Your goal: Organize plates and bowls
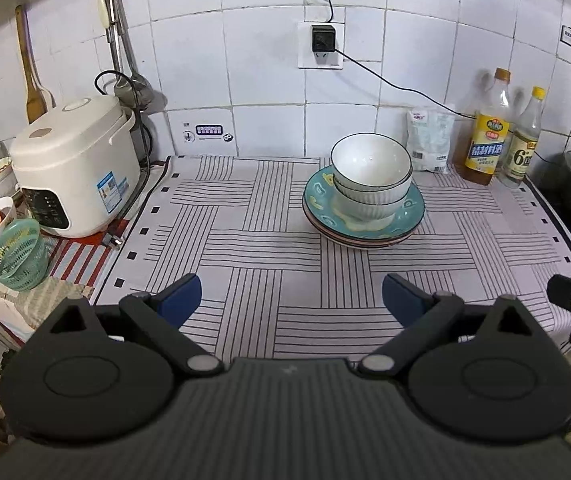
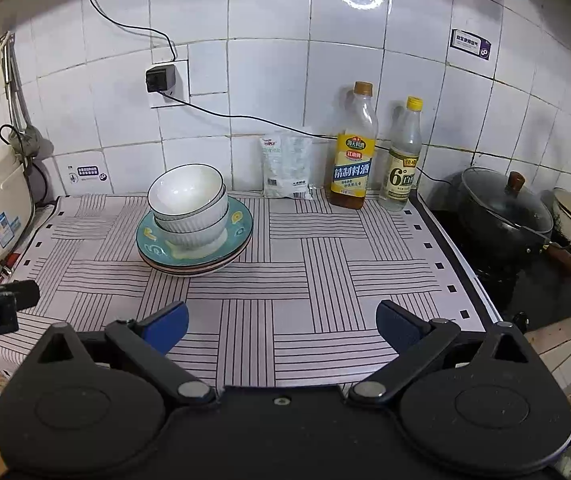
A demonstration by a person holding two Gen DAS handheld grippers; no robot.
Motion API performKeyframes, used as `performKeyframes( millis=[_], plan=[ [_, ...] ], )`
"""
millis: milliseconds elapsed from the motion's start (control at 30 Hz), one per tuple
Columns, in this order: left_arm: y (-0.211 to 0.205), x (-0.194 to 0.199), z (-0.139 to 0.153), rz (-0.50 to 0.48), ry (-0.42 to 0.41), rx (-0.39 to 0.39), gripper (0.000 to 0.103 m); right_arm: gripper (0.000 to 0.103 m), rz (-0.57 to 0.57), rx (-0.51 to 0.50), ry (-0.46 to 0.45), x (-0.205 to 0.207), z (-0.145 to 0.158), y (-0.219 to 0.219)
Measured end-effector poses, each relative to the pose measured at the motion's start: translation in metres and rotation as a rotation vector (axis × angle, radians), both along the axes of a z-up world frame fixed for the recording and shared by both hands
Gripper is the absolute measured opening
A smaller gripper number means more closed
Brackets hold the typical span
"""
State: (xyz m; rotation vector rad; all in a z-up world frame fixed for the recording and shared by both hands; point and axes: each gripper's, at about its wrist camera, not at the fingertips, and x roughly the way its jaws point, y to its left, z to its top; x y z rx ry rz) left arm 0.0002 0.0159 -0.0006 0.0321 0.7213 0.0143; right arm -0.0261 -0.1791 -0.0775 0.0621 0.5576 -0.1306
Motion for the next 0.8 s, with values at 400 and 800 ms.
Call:
performKeyframes(
  millis=[400,800],
  plan=[
    [-0.0017,-0.0033,-0.0004,-0.005,-0.001,-0.019,0.098,0.102,0.014,-0.004,0.004,-0.0023,-0.0012,0.0045],
    [-0.0051,-0.0059,-0.0019,-0.019,0.002,-0.012,0.101,0.102,0.015,-0.002,0.017,-0.0004,-0.0046,0.0055]
  ],
)
